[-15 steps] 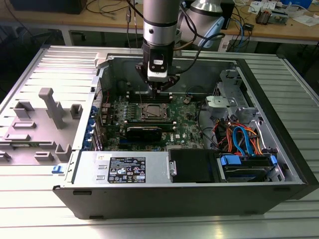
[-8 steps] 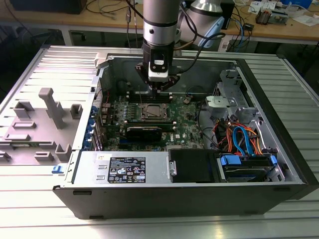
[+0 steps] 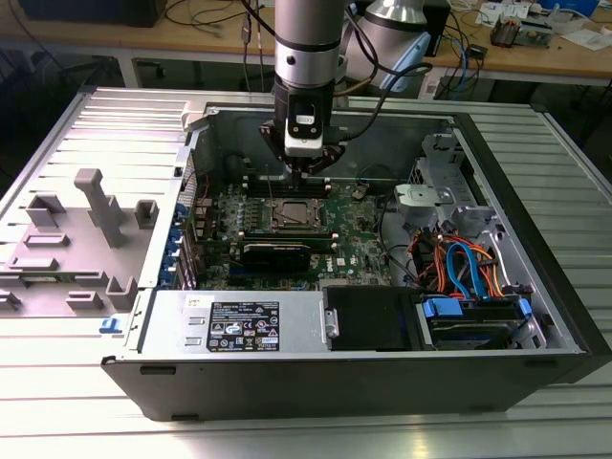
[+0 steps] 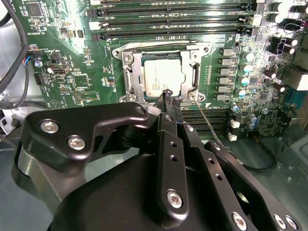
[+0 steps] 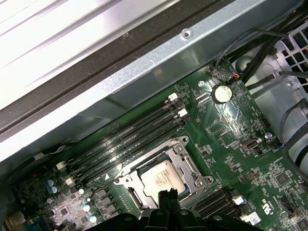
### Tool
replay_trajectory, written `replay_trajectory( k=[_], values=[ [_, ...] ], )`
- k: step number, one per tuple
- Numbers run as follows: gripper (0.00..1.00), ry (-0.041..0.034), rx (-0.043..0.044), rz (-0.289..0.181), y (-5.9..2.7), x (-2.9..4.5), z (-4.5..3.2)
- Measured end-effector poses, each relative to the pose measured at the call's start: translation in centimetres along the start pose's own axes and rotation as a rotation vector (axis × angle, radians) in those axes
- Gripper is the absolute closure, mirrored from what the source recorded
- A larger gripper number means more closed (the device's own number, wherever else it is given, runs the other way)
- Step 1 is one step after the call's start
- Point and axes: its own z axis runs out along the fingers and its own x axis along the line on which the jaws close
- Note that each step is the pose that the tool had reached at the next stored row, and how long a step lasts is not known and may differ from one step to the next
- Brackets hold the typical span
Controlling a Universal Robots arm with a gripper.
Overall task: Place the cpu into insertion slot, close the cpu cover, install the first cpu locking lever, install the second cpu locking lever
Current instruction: 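Install the first cpu locking lever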
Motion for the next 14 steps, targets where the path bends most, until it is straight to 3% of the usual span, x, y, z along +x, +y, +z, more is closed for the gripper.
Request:
replay_trajectory(
  k=[6,7,14],
  values=[
    [0.89,0.0,0.0001,-0.015,0.0,0.0,0.0],
    [0.89,0.0,-0.0002,-0.054,0.0,0.0,0.0],
    [0.89,-0.0003,-0.0009,-0.212,0.0,0.0,0.0]
  ],
)
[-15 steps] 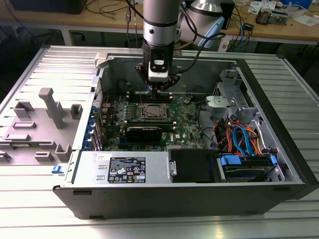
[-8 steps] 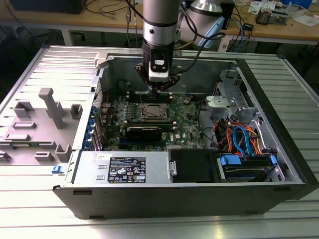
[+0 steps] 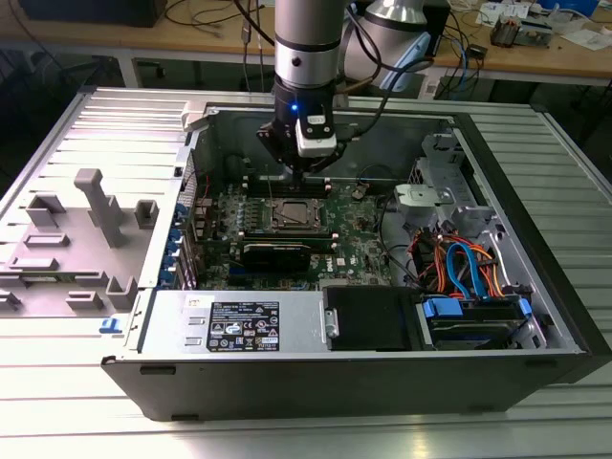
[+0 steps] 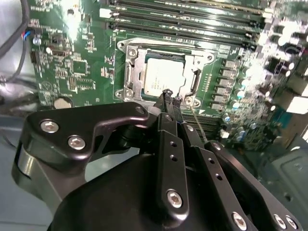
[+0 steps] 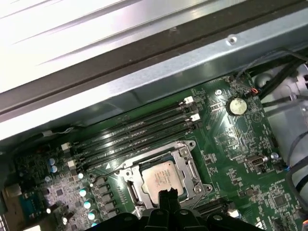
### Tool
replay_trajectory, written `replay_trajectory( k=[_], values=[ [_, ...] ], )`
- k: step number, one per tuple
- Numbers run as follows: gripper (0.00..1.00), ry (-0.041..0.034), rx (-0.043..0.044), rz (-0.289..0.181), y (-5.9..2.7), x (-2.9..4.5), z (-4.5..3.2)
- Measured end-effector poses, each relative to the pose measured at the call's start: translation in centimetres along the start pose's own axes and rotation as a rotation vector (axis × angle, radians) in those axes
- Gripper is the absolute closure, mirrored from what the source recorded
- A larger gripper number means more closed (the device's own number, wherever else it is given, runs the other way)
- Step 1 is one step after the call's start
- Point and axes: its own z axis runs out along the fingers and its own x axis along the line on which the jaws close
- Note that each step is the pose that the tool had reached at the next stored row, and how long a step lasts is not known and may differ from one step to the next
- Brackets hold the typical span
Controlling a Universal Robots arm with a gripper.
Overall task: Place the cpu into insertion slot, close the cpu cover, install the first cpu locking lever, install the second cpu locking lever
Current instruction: 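Install the first cpu locking lever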
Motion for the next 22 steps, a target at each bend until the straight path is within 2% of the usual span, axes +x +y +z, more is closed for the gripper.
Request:
replay_trajectory(
  k=[8,9,16,19,22],
  values=[
    [0.89,-0.0003,-0.0006,-0.159,0.0,0.0,0.0],
    [0.89,-0.0003,-0.0008,-0.195,0.0,0.0,0.0],
    [0.89,-0.0005,-0.0015,-0.354,0.0,0.0,0.0],
    [0.89,-0.0007,-0.0017,-0.4,-0.01,0.0,0.0],
    [0.89,-0.0008,-0.0017,-0.402,-0.01,0.0,0.0]
  ],
)
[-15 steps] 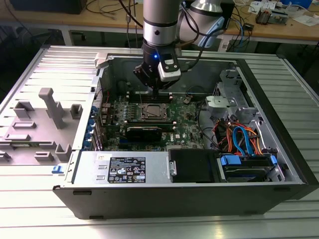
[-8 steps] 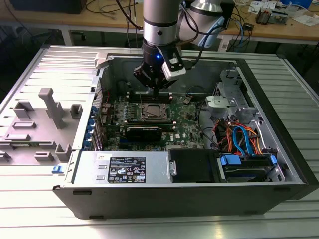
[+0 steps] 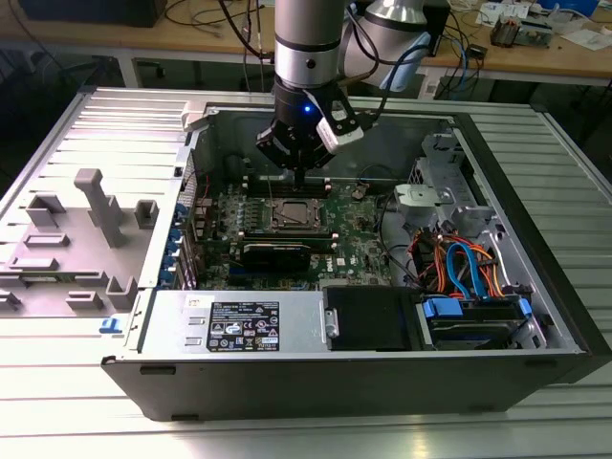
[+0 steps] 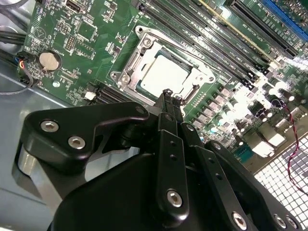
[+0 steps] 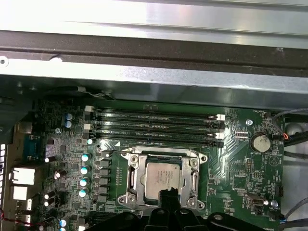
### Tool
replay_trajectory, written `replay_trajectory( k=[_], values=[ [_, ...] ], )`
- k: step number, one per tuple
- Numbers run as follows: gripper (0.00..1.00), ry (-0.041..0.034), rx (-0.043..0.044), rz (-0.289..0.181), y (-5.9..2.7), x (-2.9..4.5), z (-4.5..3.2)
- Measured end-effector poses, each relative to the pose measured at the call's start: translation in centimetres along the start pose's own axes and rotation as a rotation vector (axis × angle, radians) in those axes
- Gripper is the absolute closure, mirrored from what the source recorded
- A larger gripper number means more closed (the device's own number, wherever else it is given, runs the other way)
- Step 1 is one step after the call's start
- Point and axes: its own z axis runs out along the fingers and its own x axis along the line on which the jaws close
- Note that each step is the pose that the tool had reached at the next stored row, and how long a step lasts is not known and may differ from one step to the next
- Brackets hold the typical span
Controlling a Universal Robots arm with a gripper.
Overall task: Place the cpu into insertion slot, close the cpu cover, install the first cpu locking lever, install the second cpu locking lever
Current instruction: 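Install the first cpu locking lever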
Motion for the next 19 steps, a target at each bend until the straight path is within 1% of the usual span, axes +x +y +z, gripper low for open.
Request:
replay_trajectory(
  k=[15,17,19],
  values=[
    [0.89,0.0,-0.0001,-0.005,0.01,0.06,0.0],
    [0.89,-0.0001,-0.0001,-0.005,0.03,0.44,0.0],
    [0.89,-0.0003,0.0,-0.005,0.07,1.08,-0.01]
  ],
)
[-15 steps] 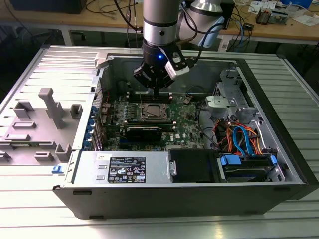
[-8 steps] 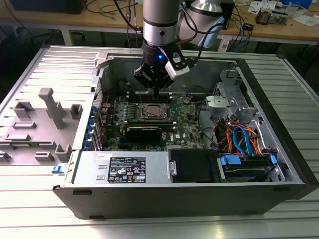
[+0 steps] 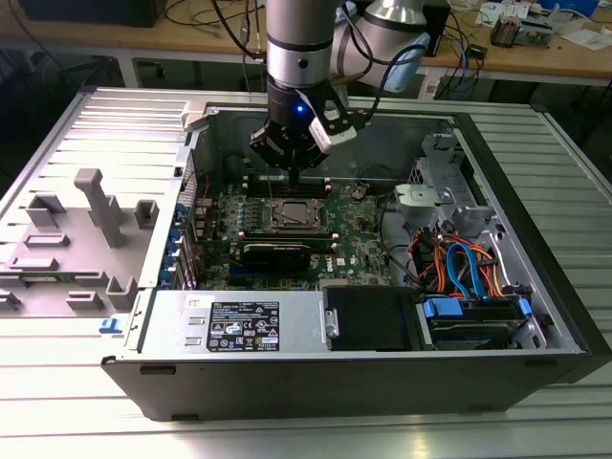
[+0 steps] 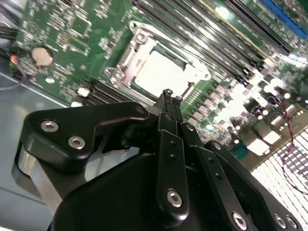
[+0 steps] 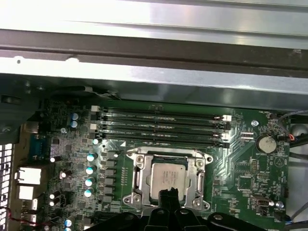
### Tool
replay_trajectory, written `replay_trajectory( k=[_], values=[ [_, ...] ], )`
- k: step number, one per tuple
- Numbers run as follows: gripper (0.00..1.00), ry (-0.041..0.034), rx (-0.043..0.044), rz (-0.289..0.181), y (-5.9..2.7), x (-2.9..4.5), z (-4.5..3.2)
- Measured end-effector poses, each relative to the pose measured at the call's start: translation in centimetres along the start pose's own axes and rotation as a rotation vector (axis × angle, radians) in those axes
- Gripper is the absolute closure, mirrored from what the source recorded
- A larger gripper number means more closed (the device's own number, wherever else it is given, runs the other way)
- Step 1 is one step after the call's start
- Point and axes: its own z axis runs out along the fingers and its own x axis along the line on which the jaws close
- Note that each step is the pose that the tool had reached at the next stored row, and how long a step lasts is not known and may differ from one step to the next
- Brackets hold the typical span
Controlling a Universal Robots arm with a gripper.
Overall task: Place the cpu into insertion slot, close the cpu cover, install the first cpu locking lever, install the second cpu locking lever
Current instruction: 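Install the first cpu locking lever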
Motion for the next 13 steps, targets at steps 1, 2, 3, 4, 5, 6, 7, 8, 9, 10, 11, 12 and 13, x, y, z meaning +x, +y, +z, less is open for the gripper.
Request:
replay_trajectory(
  k=[1,2,3,4,5,6,7,8,9,10,11,12,13],
  values=[
    [0.89,-0.0002,-0.0001,0.0,0.03,0.47,0.0],
    [0.89,-0.0002,-0.0001,0.0,0.06,0.9,0.0],
    [0.89,-0.0002,0.0,-0.001,0.1,1.35,0.0],
    [0.89,-0.0002,0.0,-0.003,0.13,1.86,-0.01],
    [0.89,-0.0001,0.0,-0.004,0.16,2.25,-0.01],
    [0.89,-0.0002,0.0,-0.004,0.18,2.52,-0.01],
    [0.89,-0.0002,0.0,-0.005,0.22,3.05,-0.01],
    [0.89,-0.0002,0.0,-0.005,0.24,3.37,-0.01],
    [0.89,-0.0002,0.0,-0.005,0.27,3.73,-0.01],
    [0.89,-0.0002,0.0,-0.005,0.3,4.15,-0.01],
    [0.89,-0.0001,0.0,-0.006,0.31,4.41,-0.02],
    [0.89,-0.0002,0.0,-0.007,0.36,4.76,-0.01],
    [0.89,-0.0002,-0.0001,-0.007,0.43,4.91,0.0]
  ],
)
